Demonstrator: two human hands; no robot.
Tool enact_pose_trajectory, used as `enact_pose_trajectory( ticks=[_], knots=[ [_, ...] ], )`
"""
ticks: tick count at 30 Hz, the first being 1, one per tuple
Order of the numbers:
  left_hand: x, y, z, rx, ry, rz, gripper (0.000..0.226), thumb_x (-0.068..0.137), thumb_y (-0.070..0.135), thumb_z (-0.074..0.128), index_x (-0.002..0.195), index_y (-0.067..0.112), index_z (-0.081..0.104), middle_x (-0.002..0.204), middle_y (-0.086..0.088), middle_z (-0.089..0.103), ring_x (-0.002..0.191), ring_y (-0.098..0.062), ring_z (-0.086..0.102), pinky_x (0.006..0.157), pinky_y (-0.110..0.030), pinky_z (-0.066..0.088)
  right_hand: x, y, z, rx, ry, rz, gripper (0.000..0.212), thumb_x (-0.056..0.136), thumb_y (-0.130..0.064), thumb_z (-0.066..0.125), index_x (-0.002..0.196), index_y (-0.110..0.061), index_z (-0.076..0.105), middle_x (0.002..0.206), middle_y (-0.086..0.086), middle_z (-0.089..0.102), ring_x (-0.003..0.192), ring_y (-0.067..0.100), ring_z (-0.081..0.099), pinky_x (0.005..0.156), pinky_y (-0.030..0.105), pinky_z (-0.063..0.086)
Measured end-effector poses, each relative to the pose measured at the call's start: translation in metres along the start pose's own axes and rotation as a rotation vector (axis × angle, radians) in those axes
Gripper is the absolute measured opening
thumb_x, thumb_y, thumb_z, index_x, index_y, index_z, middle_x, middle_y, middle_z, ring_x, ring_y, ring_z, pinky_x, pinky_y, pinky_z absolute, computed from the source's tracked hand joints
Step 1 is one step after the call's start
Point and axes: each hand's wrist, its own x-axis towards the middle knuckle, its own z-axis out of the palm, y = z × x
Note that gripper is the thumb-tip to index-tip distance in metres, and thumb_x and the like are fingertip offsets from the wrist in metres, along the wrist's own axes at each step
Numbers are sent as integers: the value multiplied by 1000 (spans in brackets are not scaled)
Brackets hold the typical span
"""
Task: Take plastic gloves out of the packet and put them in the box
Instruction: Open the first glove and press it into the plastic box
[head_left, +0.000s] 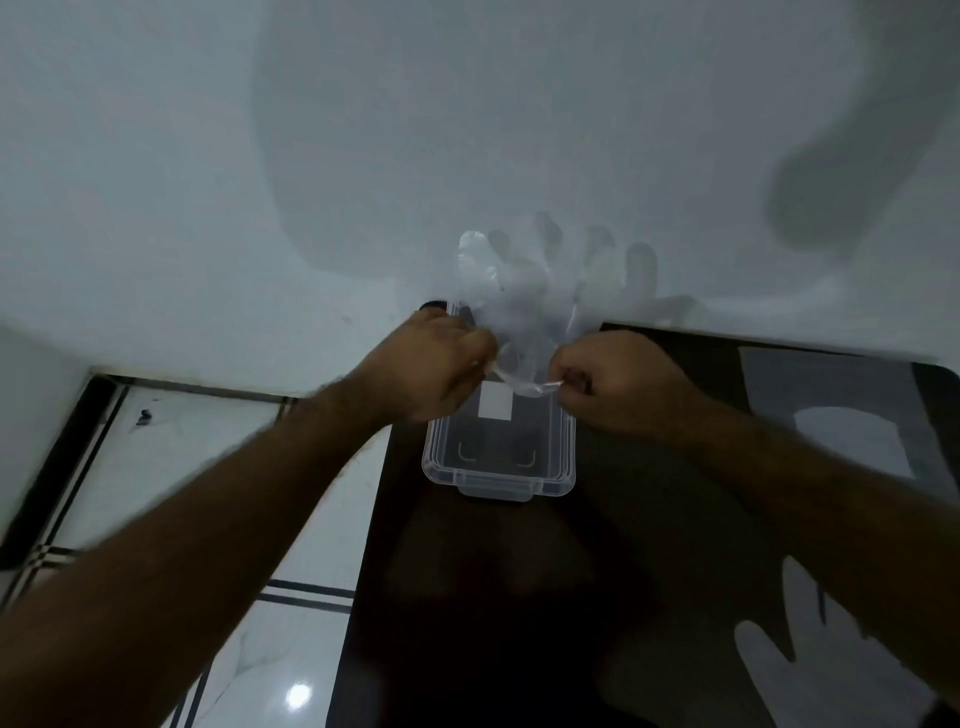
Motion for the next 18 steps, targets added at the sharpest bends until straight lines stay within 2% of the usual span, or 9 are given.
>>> enact_pose_trajectory(
  ticks=[4,8,10,12,15,18],
  knots=[
    [-2,-4,28,73,-146,-51,32,97,39,40,104,18,63,88,-4,70,85,-27,67,91,-43,49,2,7,42,-90,-2,-85,9,92,-23,65,86,-19,71,76,-3,66,68,7,50,69,27,45],
    [1,-8,50,182,-289,-62,21,104,37,50,109,20,61,91,-4,70,87,-26,65,98,-42,44,12,12,67,-181,-91,-50,12,95,-29,64,88,-21,70,76,-5,63,69,11,55,81,36,58],
    [2,-10,59,252,-335,-39,19,104,37,54,110,20,61,93,-5,73,87,-26,66,101,-42,42,18,11,76,-269,-180,-41,15,96,-34,62,93,-23,71,81,-3,65,78,16,63,95,44,54],
    [3,-9,67,327,-379,-21,23,103,37,60,116,18,63,100,-8,77,94,-29,70,109,-44,41,23,7,80,-409,-317,-18,17,98,-38,62,104,-25,70,93,0,68,92,21,66,109,51,43],
    [6,-4,75,382,-502,-41,31,101,40,66,124,20,66,117,-8,77,115,-30,70,123,-53,30,26,-2,85,-620,-463,-20,32,99,-41,63,127,-24,66,115,5,69,112,26,63,116,58,30],
    [9,0,77,405,-571,-29,31,101,43,66,123,23,69,121,-5,76,121,-28,68,126,-58,24,26,-7,87,-667,-544,-62,43,99,-43,64,136,-21,61,124,6,66,121,28,59,118,56,28]
  ],
)
